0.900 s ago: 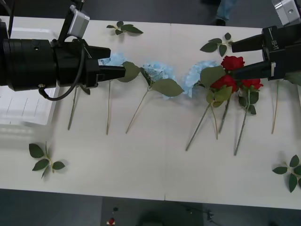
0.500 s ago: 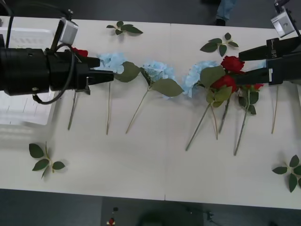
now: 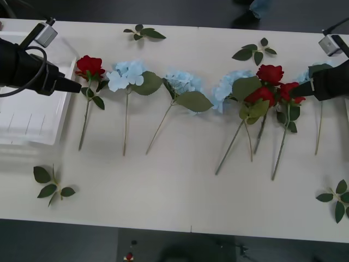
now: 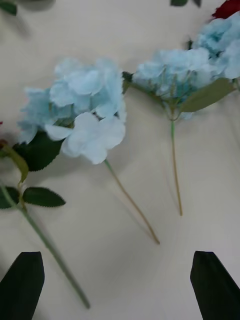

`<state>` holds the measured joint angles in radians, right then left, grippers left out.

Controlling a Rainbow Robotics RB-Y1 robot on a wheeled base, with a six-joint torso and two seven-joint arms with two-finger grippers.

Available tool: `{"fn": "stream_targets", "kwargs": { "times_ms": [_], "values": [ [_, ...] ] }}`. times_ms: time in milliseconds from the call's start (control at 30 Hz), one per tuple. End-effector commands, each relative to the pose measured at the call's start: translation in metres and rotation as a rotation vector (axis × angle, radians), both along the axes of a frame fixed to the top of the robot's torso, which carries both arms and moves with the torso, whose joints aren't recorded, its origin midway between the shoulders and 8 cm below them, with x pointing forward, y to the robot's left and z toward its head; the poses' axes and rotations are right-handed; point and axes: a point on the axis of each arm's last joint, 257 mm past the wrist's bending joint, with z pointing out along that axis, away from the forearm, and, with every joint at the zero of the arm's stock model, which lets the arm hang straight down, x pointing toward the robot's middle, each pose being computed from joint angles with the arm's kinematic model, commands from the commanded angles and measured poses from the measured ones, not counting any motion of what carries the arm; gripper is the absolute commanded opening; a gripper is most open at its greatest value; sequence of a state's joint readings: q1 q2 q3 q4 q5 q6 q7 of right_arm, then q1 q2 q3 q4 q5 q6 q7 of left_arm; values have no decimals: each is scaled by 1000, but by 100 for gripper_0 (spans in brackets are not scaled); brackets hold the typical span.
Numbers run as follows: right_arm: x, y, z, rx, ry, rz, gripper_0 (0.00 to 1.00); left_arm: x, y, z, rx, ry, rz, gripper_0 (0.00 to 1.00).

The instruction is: Put the red flowers into the right box and the blue flowers into the left box

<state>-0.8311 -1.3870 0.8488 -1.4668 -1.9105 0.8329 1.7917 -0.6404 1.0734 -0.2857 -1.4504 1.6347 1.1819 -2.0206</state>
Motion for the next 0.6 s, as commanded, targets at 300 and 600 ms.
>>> {"fn": "stream_targets", "kwargs": {
  "times_ms": [300, 600],
  "values": [
    [34, -145, 29, -11, -3, -551, 100, 42, 23, -28, 145, 7, 240, 85],
    [37, -203, -14, -58, 17, -750, 100, 68, 4, -57, 229, -58, 301, 85]
  ]
}}
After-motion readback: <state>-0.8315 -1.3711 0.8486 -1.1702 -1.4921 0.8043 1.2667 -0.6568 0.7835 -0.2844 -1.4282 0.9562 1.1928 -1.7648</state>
